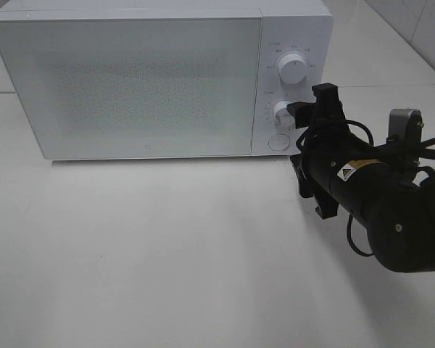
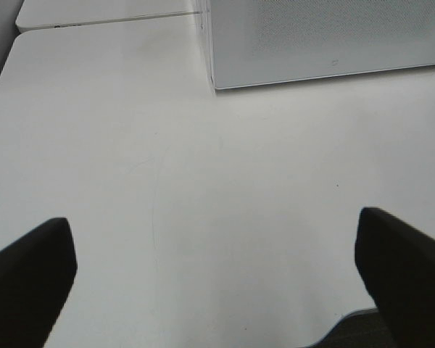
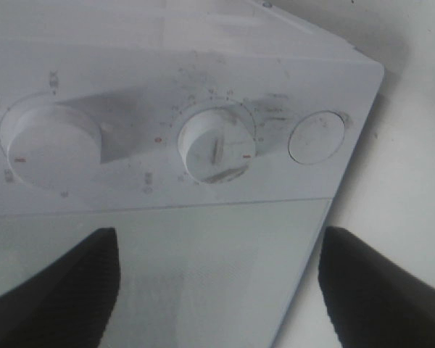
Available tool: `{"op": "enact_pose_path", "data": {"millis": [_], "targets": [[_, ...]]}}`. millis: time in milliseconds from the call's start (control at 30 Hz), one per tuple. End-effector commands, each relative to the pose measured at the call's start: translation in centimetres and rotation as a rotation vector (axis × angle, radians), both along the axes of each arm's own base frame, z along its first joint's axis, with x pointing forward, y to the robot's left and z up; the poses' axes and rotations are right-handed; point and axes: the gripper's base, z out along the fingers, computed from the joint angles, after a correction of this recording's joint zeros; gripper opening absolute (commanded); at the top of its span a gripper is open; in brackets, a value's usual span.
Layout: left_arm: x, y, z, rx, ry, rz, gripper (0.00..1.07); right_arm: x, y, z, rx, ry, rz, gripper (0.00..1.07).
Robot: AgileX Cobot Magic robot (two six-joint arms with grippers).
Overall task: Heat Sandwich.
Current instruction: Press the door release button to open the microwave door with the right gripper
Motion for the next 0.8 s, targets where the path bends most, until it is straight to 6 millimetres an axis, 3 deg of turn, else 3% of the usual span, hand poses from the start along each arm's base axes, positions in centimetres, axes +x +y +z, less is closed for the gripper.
{"op": "enact_pose_path", "data": {"millis": [33, 133, 233, 433, 800], "targets": [[-0.3, 0.0, 0.1, -0.009, -0.027, -0.009, 1.0, -0.8, -0.1, 1.0, -0.134, 0.029, 0.11, 0.75], [-0.3, 0.0, 0.1, -0.009, -0.027, -0.009, 1.0, -1.4, -0.1, 1.5, -0.243, 0.057, 0.184, 0.75], [-0.3, 0.0, 0.1, -0.009, -0.027, -0.009, 1.0, -2.4, -0.2, 2.4, -0.471, 0.069, 0.341, 0.75], [-0.3, 0.0, 0.1, -0.009, -0.027, -0.009, 1.0, -3.8, -0.3, 4.5, -0.818, -0.034, 0.593, 0.75], [-0.3, 0.0, 0.1, -0.009, -0.027, -0.009, 1.0, -6.2, 0.0, 8.2, -1.129, -0.166, 0.992, 0.75]]}}
